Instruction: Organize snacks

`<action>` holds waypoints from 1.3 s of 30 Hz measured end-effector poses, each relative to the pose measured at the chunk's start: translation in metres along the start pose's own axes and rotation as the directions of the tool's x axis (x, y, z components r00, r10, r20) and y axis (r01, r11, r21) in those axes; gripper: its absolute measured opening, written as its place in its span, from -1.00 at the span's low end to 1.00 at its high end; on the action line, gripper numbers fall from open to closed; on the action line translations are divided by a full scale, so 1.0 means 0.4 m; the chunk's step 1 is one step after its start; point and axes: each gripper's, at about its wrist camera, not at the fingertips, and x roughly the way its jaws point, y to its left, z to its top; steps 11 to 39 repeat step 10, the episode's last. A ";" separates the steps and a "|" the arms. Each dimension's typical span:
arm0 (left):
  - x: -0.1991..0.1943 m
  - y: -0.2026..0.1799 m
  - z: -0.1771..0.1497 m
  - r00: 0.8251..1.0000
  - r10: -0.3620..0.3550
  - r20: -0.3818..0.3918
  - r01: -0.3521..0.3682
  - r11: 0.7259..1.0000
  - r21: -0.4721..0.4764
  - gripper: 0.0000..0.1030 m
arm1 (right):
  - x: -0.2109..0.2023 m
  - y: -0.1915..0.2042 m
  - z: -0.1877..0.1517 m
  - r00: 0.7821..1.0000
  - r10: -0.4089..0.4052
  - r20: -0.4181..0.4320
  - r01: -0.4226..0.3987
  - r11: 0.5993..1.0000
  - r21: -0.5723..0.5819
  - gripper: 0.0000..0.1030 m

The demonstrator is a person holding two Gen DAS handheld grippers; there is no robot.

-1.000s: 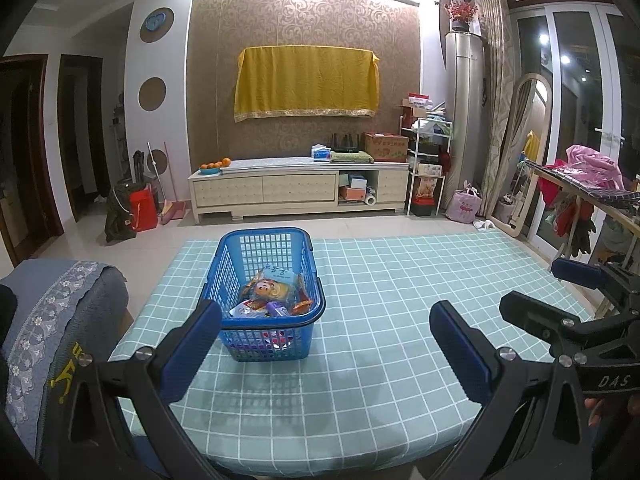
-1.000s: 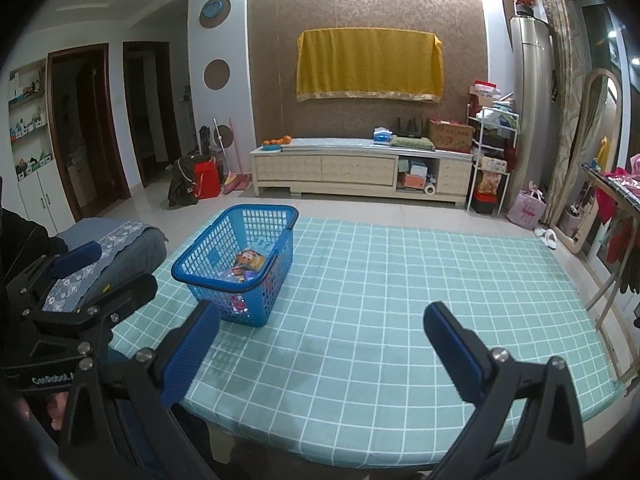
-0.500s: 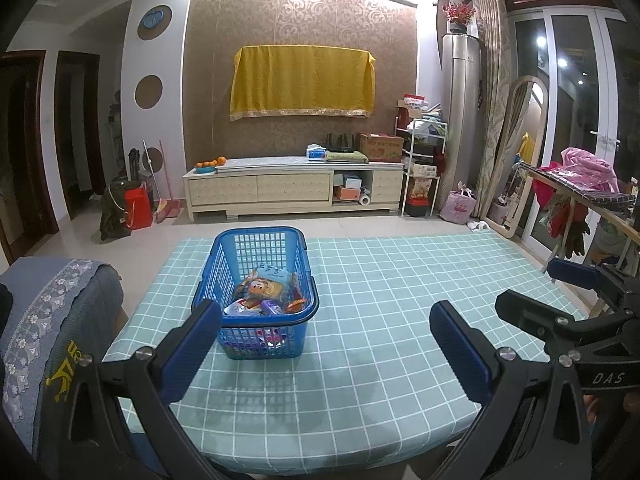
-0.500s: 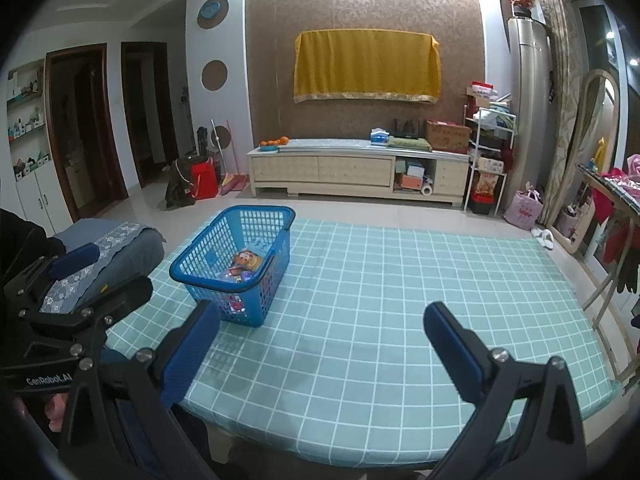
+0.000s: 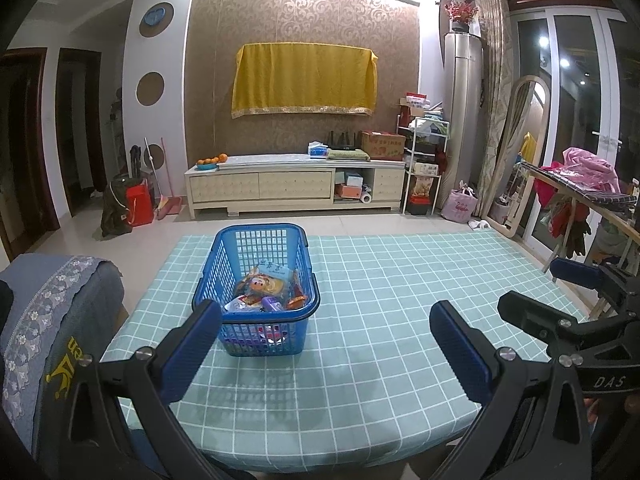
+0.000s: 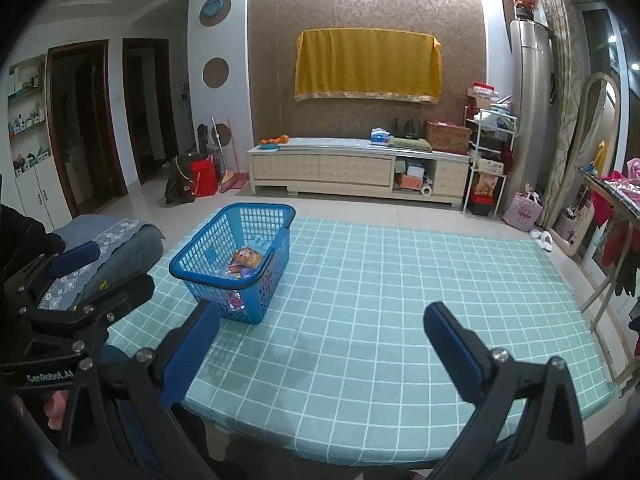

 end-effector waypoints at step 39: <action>0.000 -0.004 -0.001 1.000 -0.004 -0.006 0.004 1.000 -0.006 1.00 | 0.000 0.004 -0.002 1.000 0.005 -0.001 -0.005 1.000 0.003 1.00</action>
